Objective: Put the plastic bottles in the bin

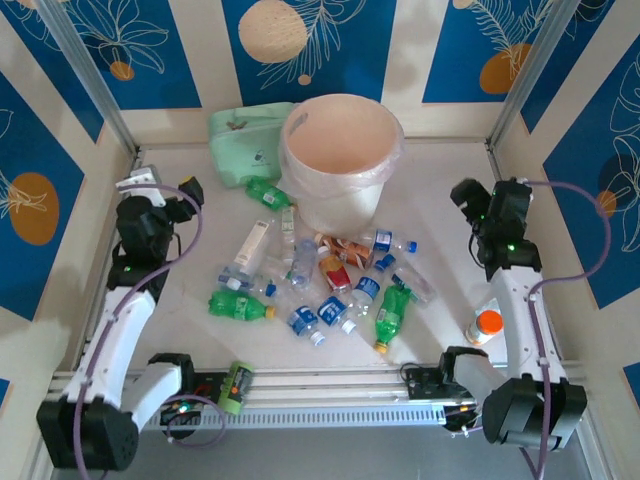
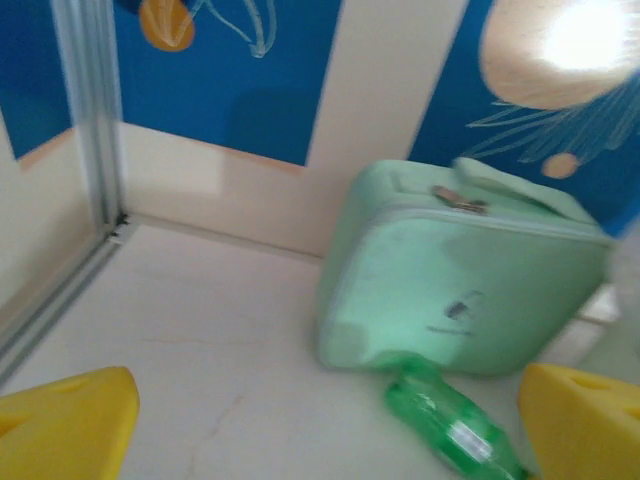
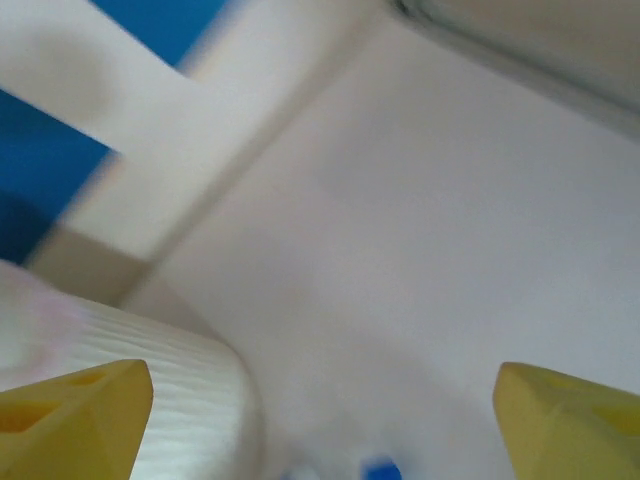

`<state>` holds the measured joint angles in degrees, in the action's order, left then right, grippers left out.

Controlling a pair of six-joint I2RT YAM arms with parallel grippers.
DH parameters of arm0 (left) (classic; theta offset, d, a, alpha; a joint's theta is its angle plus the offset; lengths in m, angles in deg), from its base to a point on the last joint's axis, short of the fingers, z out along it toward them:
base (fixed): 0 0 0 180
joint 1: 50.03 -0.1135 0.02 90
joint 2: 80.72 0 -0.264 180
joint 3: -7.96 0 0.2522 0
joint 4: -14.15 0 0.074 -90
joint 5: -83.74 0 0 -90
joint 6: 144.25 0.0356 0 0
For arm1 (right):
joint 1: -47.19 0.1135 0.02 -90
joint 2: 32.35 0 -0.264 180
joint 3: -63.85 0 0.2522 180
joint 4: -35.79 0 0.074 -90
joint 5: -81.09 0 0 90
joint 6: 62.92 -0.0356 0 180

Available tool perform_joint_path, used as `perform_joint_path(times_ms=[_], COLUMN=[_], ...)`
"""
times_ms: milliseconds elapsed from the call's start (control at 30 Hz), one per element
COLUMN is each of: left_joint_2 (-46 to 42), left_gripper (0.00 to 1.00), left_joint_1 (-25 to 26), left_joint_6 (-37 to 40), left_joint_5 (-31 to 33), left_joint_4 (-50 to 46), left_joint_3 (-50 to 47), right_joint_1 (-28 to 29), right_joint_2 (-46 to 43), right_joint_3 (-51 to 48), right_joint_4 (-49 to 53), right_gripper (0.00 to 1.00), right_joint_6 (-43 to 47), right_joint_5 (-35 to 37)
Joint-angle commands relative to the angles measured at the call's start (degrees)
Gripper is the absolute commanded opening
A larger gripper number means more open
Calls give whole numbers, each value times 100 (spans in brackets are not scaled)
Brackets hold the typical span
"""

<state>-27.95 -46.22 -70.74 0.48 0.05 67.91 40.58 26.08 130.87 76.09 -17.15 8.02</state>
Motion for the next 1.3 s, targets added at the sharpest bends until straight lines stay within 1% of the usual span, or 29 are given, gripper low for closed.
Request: perform_joint_path(times_ms=[0,67,100,167,267,367,467,533,667,800,1033,1167,1267], left_joint_2=[138,216,281,457,660,801,916,983,1140,1254,1731,1955,2039], left_gripper=[99,100,100,100,100,100,100,100,100,100,100,93,85], left_joint_1=[534,687,694,707,867,1175,1485,1620,1697,1719,1760,1794,1822], left_joint_6=[298,601,629,591,466,495,593,685,830,847,796,856,910], left_joint_5=[-762,-1192,-1381,-1703,-1958,-1737,-1591,-1443,-1243,-1012,-1140,-1070,-1080], left_joint_4=[-2385,-2691,-2778,-2875,-2884,-2947,-3089,-3121,-3141,-2920,-2662,-2673,-2658], left_joint_3=[158,121,95,20,-42,14,141,145,68,-48,26,168,180], right_joint_1=[973,1876,2221,2831,3443,3818,3949,4050,4179,4238,4230,4201,4177], right_joint_2=[151,217,284,556,1033,1367,1665,1820,2049,2145,2013,1954,1993], right_joint_3=[617,1205,1453,2016,2679,2971,3181,3303,3580,3719,3508,3417,3408], right_joint_4=[2515,3071,3286,3756,4271,4312,4213,4113,4050,4016,3928,3760,3653], right_gripper=[89,89,89,89,89,88,88,88,88,88,88,88,88], right_joint_6=[-679,-690,-737,-804,-794,-642,-527,-463,-431,-273,-304,-370,-385], right_joint_5=[351,818,949,963,935,789,386,257,128,-7,-133,-238,-308])
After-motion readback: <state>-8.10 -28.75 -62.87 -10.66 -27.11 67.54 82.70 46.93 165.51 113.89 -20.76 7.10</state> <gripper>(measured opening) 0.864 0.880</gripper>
